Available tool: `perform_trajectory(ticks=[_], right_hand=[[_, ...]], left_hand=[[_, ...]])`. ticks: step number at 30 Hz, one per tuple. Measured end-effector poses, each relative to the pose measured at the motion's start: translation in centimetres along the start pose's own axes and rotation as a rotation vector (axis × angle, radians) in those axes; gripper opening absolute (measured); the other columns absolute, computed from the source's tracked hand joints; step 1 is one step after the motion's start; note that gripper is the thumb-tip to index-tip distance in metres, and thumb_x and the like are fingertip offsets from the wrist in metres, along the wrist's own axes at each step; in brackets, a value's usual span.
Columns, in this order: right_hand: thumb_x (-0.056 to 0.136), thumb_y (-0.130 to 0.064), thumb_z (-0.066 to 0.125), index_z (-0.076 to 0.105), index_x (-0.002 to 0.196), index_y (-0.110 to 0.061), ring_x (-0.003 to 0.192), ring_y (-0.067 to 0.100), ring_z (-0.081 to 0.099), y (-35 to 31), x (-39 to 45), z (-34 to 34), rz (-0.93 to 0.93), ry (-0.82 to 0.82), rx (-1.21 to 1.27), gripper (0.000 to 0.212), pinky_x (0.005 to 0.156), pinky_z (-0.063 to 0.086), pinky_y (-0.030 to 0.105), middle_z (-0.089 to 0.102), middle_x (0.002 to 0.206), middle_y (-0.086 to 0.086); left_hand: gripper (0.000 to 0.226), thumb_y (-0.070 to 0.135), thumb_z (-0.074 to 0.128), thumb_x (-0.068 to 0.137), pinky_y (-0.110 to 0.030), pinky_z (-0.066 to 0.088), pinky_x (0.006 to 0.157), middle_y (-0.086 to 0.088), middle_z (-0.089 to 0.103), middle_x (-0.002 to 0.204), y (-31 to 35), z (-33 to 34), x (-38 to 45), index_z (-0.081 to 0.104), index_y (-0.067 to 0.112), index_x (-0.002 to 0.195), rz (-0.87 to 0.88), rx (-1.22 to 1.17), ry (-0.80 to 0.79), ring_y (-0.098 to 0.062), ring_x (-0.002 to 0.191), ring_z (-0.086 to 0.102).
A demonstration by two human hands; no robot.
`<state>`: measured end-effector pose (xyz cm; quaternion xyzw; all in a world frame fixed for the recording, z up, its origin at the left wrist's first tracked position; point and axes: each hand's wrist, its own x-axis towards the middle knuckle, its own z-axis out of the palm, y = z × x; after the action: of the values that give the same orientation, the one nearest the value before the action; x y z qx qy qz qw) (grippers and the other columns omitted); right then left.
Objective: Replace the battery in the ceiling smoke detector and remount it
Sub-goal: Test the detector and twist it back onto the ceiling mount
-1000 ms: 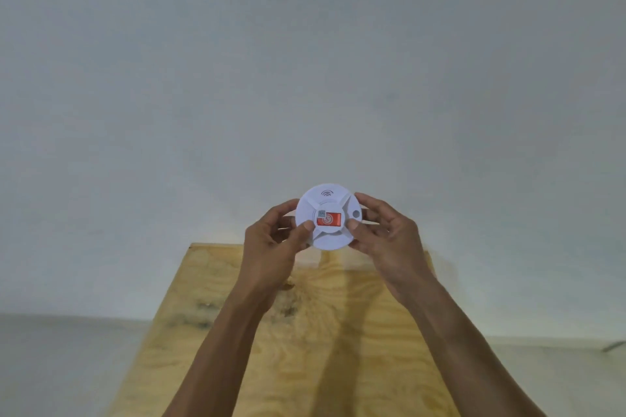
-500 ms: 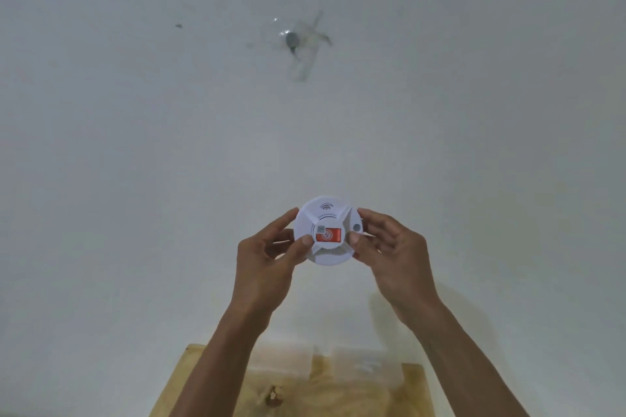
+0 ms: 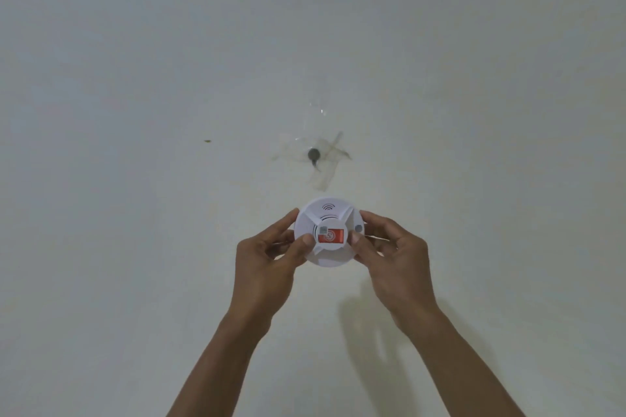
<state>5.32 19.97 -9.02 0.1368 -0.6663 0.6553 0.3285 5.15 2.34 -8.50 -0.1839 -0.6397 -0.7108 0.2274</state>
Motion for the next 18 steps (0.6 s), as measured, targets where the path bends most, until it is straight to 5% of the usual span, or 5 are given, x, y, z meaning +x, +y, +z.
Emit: perform_trajectory(ticks=[12,18], right_hand=[[0.083,-0.022,0.078,0.074,0.112,-0.027,0.089,0.017,0.075,-1.5,10.0,4.3,-0.090,0.056,0.020,0.030,0.085,0.060,0.044,0.078,0.098,-0.006],[0.084,-0.019,0.077,0.074,0.111,-0.026,0.090,0.012,0.075,-1.5,12.3,5.2,-0.093,0.088,0.014,0.029,0.086,0.060,0.042,0.078,0.093,-0.009]], left_hand=[[0.047,0.004,0.074,0.087,-0.027,0.061,0.078,-0.014,0.076,0.105,2.4,0.1,9.6,0.064,0.011,0.132,0.096,-0.111,0.051,-0.024,0.099,0.075],[0.046,0.004,0.073,0.088,-0.027,0.061,0.081,-0.004,0.077,0.095,2.4,0.5,12.2,0.063,0.010,0.133,0.087,-0.116,0.050,-0.014,0.088,0.076]])
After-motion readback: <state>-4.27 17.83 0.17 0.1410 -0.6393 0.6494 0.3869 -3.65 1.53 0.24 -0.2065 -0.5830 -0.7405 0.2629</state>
